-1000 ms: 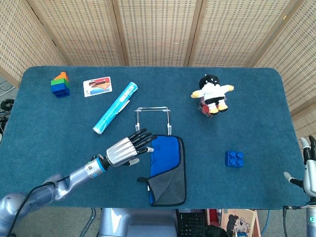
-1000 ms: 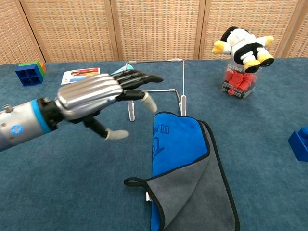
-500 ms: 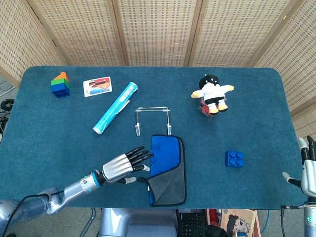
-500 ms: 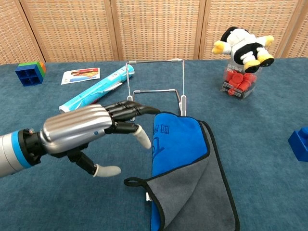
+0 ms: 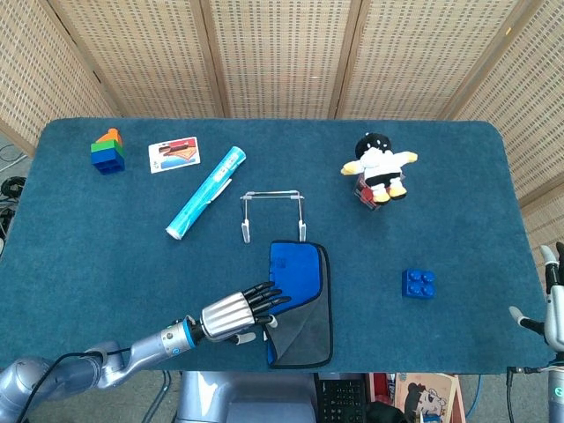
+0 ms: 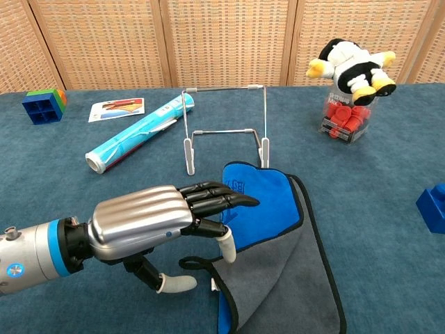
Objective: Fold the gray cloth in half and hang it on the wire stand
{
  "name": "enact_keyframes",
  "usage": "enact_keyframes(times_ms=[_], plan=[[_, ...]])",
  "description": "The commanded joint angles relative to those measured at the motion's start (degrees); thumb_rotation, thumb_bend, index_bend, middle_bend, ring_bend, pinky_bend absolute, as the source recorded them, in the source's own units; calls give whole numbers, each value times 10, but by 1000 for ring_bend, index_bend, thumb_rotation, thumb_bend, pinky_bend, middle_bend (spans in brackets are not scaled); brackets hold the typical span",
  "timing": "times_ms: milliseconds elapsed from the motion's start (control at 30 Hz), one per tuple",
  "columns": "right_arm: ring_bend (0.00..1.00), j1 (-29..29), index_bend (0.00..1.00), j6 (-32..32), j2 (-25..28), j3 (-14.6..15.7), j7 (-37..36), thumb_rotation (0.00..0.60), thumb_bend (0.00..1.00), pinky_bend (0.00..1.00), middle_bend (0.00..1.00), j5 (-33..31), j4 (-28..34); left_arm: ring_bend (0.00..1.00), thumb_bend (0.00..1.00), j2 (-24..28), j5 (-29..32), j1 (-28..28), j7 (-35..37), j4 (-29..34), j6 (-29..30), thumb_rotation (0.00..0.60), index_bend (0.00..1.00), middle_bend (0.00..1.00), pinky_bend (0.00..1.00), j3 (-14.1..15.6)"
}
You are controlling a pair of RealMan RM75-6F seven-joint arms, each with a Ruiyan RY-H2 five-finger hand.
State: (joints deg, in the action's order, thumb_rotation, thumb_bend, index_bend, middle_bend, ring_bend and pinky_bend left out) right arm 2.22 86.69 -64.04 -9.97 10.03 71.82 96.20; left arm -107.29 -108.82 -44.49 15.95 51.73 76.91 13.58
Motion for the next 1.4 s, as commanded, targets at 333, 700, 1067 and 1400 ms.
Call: enact_keyframes(times_ms=[333,700,1067,1400], plan=[[0,-1,0,0,3,-1,-6,600,0,0,0,1,0,0,352,-28,-3,-3,-15,-22,-17,600,387,0,0,-9],[0,-1,0,0,3,-1,-6,600,0,0,0,1,-1,0,498,-56,-2,-10,-24,-44,-33,600,410,0,0,-18],[0,-1,0,0,5,0,-10,600,0,0,0,3,0,0,500,-59,-3,-17,-36,-41,-26,600,634,0,0,-29],[0,-1,0,0,4,1,-7,600,0,0,0,3,0,0,499,-74,-22,-29,-44,-53,0,600,707,0,0,-34]])
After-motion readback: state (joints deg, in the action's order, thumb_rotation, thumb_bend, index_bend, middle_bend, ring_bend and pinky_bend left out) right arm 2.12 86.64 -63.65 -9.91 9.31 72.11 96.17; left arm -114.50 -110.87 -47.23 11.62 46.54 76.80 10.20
